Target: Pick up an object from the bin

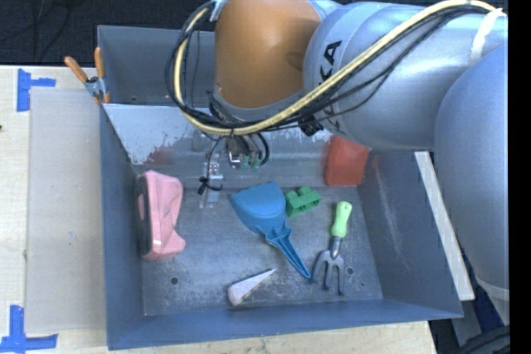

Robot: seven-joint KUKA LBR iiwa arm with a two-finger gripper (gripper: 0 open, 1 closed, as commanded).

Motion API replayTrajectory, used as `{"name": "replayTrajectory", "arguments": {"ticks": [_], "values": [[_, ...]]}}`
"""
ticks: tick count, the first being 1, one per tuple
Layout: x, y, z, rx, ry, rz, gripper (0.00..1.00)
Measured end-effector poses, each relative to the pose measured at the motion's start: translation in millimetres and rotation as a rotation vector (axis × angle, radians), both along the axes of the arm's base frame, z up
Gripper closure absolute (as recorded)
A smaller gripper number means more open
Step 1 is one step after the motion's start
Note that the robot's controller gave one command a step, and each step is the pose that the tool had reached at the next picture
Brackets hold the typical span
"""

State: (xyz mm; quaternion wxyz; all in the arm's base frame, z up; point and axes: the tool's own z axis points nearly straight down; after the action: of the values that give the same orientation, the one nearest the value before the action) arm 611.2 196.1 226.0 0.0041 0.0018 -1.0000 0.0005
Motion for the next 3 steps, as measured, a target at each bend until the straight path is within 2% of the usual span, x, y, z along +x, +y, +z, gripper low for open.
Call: {"name": "replayTrajectory", "arguments": {"ticks": [1,2,3], "values": [[1.4,-1,5,0.001,-0.007,-0.004,0.00],[-26.5,-75,-79,0.001,-0.005,0.076,0.00],[-78.0,-156,-65,0.000,-0.001,0.074,0.00]]}}
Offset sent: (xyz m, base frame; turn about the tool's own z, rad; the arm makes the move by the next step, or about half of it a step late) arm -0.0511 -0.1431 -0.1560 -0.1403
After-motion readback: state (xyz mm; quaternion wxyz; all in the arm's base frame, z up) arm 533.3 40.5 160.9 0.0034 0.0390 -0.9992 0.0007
